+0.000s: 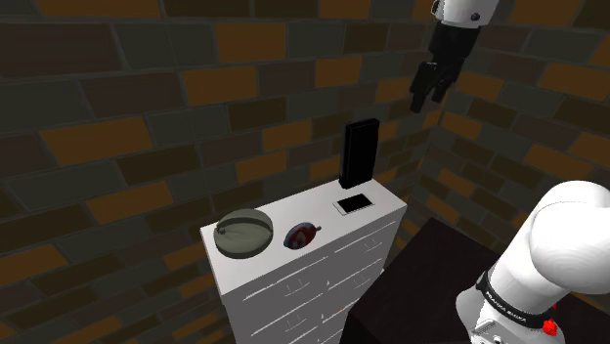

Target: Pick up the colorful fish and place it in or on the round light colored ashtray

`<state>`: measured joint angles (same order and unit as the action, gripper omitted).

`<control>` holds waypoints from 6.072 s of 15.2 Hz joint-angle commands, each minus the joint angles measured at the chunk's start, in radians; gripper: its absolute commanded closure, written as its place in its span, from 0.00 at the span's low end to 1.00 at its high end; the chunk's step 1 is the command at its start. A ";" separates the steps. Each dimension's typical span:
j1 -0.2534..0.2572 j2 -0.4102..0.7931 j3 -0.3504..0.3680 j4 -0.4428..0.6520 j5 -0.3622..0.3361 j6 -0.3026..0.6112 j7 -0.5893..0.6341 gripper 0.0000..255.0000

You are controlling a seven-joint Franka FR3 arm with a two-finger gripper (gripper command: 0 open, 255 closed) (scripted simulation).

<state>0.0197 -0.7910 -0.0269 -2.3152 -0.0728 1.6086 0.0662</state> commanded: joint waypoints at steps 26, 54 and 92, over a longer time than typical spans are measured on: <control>0.246 0.687 -0.020 -0.112 0.013 0.727 -0.538 0.00; 0.304 1.118 0.038 -0.020 -0.013 1.033 -0.714 1.00; 0.345 1.212 0.069 0.498 0.006 0.606 -0.680 1.00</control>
<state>0.3600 0.3781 0.0408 -1.8771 -0.0650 2.2324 -0.6191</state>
